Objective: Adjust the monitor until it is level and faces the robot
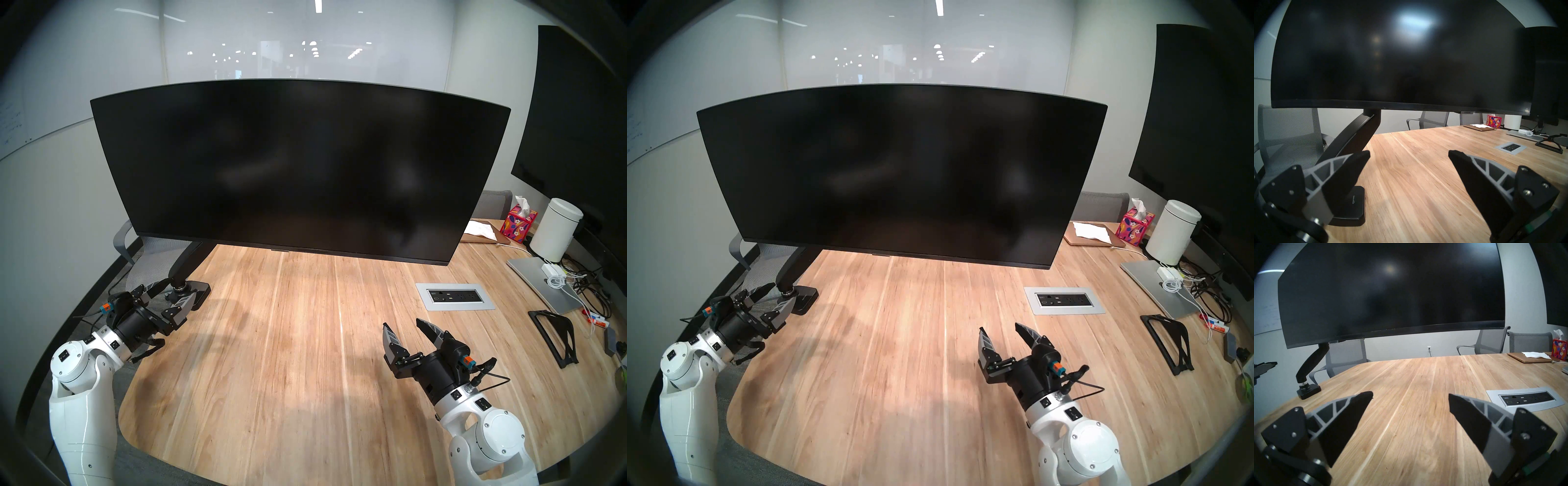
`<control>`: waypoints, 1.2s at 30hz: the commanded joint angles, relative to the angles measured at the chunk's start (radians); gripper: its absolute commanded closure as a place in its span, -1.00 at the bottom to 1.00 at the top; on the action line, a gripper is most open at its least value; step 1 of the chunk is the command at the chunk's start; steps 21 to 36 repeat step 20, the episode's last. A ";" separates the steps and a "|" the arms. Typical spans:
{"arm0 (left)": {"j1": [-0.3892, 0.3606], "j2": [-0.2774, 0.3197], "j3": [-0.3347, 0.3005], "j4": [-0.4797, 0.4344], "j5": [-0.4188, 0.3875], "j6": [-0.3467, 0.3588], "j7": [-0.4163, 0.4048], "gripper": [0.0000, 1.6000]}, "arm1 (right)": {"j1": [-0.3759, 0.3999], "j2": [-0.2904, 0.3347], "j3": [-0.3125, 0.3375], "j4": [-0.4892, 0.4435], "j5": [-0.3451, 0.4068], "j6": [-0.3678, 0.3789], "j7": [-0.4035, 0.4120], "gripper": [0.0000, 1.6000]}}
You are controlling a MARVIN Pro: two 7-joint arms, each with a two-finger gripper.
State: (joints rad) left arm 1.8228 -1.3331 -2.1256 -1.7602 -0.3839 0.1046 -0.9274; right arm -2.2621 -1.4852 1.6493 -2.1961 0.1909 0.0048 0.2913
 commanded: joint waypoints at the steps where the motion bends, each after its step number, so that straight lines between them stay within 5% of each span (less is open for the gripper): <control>1: 0.001 -0.002 0.000 -0.016 -0.001 0.000 0.001 -1.00 | 0.010 -0.003 0.000 -0.013 -0.002 -0.019 -0.001 -1.00; 36: 0.001 -0.002 0.000 -0.016 -0.001 0.000 0.001 -1.00 | 0.010 -0.006 0.001 -0.012 -0.004 -0.020 0.002 -1.00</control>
